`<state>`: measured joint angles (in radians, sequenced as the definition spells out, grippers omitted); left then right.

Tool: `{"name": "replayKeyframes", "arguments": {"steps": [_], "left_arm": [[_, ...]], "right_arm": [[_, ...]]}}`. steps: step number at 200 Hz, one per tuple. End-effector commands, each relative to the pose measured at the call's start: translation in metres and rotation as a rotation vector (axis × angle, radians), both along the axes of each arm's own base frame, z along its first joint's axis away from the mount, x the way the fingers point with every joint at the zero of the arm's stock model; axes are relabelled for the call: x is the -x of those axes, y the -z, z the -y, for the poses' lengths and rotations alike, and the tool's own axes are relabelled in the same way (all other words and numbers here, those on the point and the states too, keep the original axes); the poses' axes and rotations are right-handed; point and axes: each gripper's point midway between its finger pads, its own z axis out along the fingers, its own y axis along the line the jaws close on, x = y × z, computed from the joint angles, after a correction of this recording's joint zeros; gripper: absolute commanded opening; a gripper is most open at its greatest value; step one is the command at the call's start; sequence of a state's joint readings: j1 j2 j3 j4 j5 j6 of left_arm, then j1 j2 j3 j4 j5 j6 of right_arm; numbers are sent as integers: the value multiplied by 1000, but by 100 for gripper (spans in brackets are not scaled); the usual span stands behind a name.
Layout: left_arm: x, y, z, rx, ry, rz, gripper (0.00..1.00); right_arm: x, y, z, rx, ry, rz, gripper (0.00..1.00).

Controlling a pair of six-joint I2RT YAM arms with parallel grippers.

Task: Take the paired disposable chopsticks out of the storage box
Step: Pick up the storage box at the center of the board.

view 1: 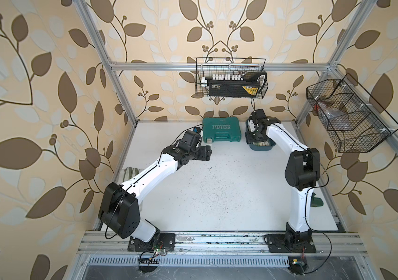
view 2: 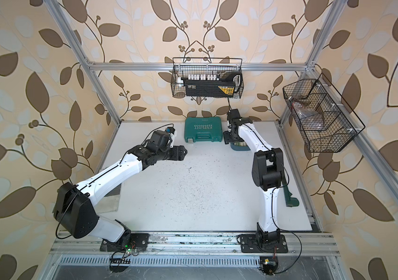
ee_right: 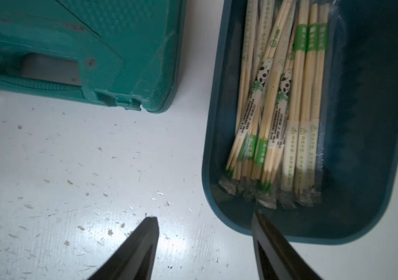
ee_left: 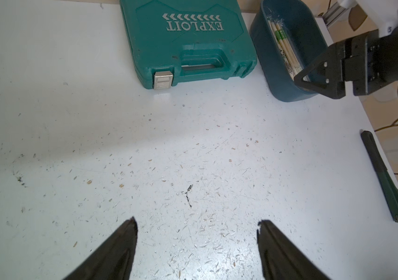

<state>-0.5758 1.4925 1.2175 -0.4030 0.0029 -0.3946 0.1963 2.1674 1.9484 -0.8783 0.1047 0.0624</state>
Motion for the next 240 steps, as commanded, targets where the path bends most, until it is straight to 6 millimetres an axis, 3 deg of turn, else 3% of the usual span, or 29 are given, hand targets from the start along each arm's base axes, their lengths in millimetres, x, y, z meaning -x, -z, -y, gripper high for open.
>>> {"name": "replayKeyframes", "arguments": {"steps": [1,81,104,108,123,132,166,183,195,216,240], "left_arm": [[-1,-6,-1,6,-13,-1,80],[6,-5,-11,-11,-32,8,77],[7,-2,-14,-25,-37,-2,76],[10,-13,-16,-7,-42,22,77],[10,-16,-19,-10,-55,26,77],[9,-19,-20,-13,-60,41,76],[15,-26,-37,-56,-90,88,77],[19,-18,-48,-57,-130,110,76],[22,-13,-43,-32,-104,106,75],[26,-9,-38,-32,-78,68,76],[44,-10,-52,-35,-105,51,75]], "right_arm": [[1,17,-6,2,-31,-71,60],[-7,45,-9,14,-53,-114,32],[-4,43,-11,-5,-58,-114,18],[-4,42,-12,-10,-55,-110,17],[-1,40,-13,-15,-48,-109,16],[1,39,-15,-14,-52,-104,10],[2,26,-7,21,-45,-63,6],[6,21,-10,1,-30,-48,4],[10,17,-15,-4,-38,-39,1],[24,13,-16,47,-40,-48,0],[47,9,-28,-1,-25,-34,0]]}}
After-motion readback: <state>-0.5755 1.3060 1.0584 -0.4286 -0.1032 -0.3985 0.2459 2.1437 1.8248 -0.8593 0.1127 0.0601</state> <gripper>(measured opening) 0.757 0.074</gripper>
